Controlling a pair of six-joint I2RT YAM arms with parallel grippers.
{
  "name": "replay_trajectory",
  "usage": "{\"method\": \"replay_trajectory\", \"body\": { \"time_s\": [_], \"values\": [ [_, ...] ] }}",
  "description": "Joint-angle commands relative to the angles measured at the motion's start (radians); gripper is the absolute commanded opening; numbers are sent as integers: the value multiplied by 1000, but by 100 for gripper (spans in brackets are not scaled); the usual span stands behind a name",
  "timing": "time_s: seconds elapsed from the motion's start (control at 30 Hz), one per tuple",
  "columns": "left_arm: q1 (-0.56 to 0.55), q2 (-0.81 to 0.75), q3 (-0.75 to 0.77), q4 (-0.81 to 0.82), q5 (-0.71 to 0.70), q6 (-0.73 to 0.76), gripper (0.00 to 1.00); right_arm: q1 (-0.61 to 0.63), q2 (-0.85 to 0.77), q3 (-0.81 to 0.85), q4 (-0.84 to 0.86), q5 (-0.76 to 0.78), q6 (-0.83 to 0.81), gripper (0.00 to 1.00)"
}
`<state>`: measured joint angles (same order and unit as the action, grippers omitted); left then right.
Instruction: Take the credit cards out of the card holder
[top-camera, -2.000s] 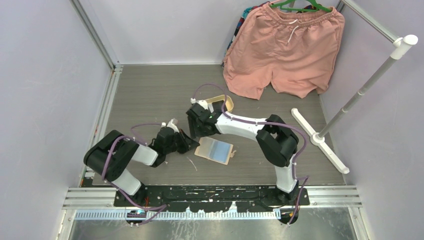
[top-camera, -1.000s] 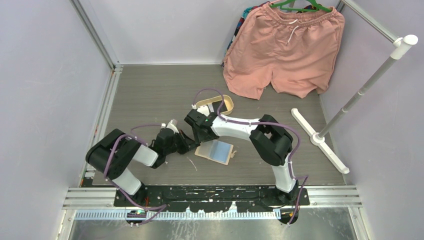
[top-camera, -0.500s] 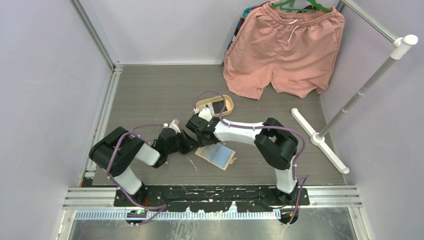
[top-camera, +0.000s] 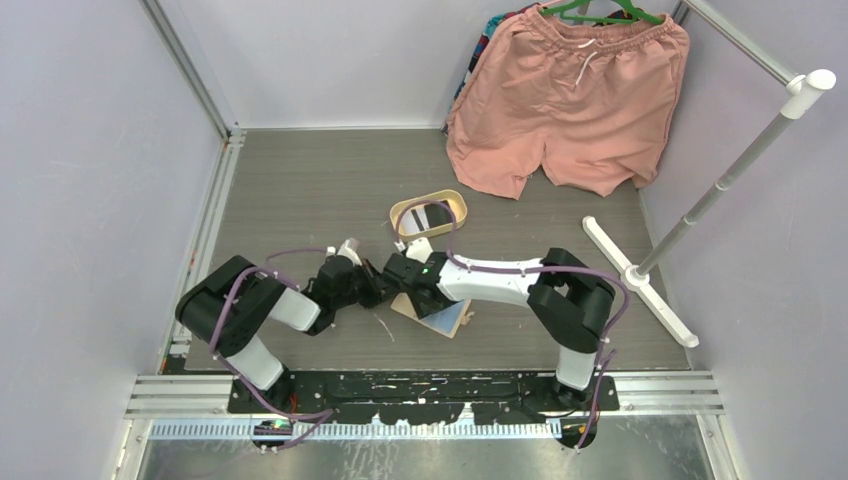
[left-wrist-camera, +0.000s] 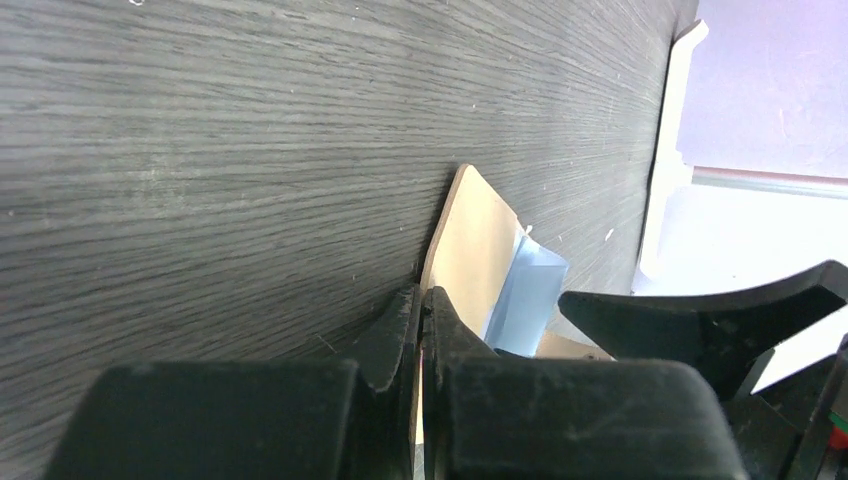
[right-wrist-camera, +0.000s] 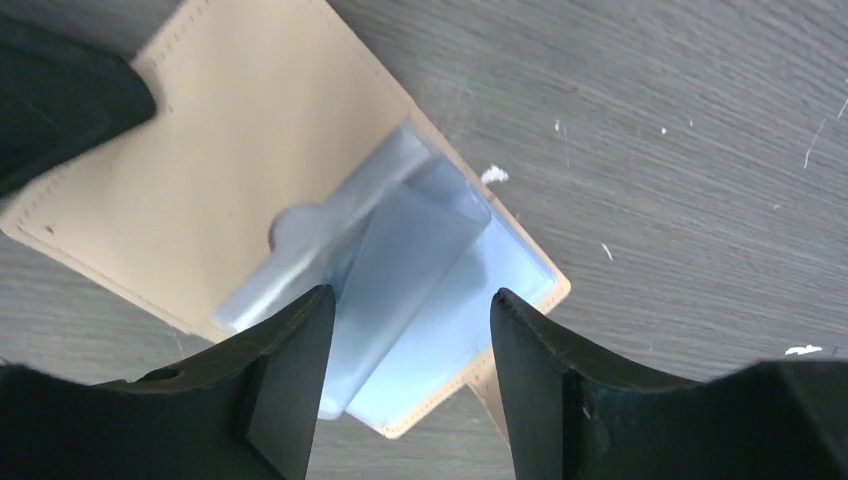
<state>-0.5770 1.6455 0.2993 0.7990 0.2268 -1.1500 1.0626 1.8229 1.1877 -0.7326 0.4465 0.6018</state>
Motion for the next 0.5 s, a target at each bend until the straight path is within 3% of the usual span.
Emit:
{"method": "replay_trajectory", "body": {
  "time_s": [0.0,0.33,0.47],
  "values": [
    [10,5,-42,-350,-197,68,0,9,-101,-59,-76,14,36,64],
    [26,-187,-16,-551,-271,106,0,9,-256,-100,-173,124,65,66],
    [27,-225,-19,-593,-287,120,0,8,-431,-131,-5,84,46,77]
  ]
}}
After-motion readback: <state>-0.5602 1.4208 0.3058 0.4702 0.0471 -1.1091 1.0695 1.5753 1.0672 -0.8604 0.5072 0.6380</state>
